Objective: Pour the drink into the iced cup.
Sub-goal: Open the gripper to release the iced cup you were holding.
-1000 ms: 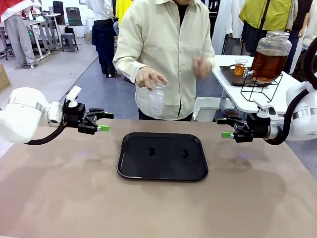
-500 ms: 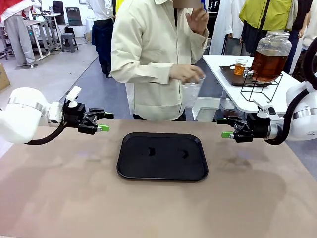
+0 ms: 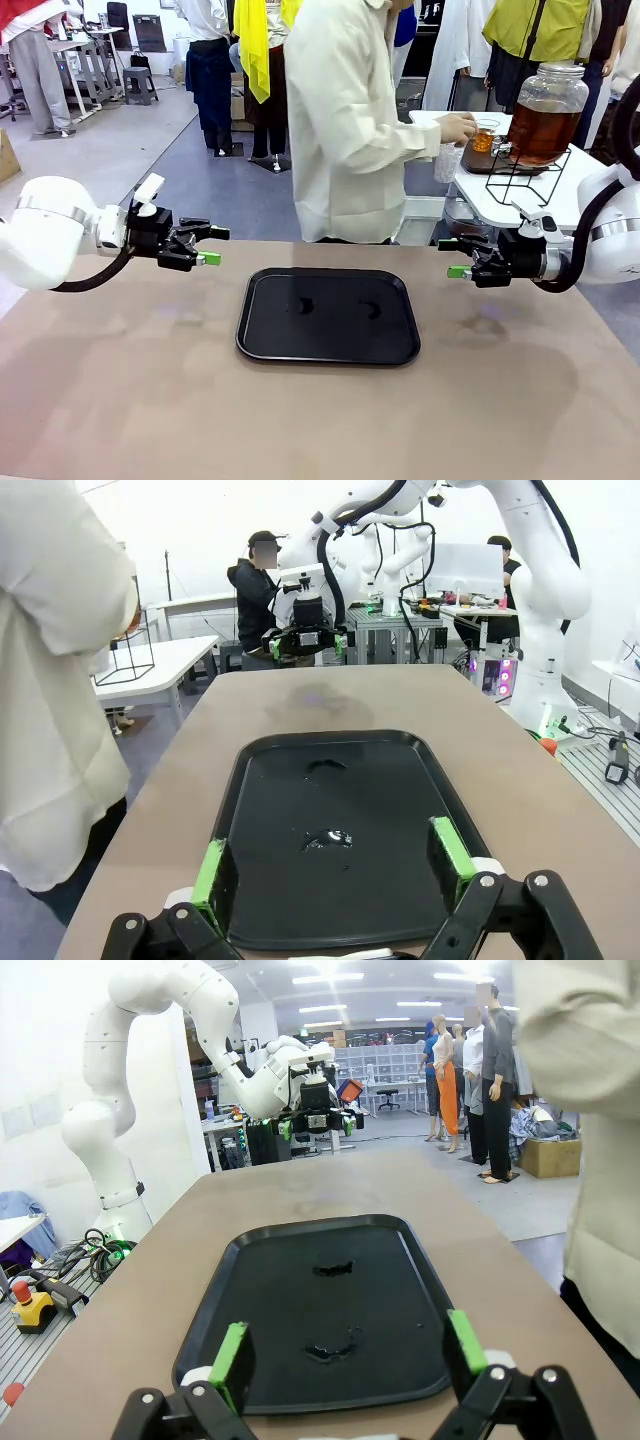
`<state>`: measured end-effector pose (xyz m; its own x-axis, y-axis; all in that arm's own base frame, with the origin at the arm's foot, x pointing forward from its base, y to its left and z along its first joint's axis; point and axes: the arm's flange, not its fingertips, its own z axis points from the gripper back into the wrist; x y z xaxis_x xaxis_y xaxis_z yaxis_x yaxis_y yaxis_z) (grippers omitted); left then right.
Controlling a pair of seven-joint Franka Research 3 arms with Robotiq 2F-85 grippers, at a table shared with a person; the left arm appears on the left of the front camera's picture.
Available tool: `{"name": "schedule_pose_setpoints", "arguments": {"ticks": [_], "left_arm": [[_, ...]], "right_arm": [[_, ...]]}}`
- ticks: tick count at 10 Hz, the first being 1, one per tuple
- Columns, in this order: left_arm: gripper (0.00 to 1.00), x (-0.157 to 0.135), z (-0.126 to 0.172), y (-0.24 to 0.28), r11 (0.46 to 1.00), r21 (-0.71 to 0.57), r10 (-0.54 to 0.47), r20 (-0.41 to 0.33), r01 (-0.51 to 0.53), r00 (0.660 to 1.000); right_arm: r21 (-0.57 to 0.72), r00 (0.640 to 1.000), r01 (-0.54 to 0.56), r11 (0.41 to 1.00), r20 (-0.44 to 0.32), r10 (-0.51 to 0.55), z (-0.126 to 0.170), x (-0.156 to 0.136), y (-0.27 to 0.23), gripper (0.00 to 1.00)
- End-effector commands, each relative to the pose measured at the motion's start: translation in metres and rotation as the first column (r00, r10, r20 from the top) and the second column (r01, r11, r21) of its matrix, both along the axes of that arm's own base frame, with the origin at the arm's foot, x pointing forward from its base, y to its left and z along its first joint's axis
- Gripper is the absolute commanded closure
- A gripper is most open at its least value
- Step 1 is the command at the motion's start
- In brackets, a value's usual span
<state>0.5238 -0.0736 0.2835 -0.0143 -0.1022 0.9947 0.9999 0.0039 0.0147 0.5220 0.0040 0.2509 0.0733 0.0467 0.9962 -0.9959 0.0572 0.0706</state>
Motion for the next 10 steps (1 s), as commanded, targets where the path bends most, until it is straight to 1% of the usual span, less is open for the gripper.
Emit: {"name": "schedule_pose_setpoints", "arguments": {"ticks": [1,10], "left_arm": [[0.00,0.0002,0.0043,-0.0014,1.000,0.001,0.011,0.002,-0.011,1.000],[0.00,0.0002,0.0043,-0.0014,1.000,0.001,0.011,0.002,-0.011,1.000]], "right_arm": [[-0.001,1.000,-0.001,1.000,0.006,0.001,0.0032,0.0006,0.0005,0.00],[-0.001,1.000,-0.001,1.000,0.006,0.001,0.0032,0.0006,0.0005,0.00]]}}
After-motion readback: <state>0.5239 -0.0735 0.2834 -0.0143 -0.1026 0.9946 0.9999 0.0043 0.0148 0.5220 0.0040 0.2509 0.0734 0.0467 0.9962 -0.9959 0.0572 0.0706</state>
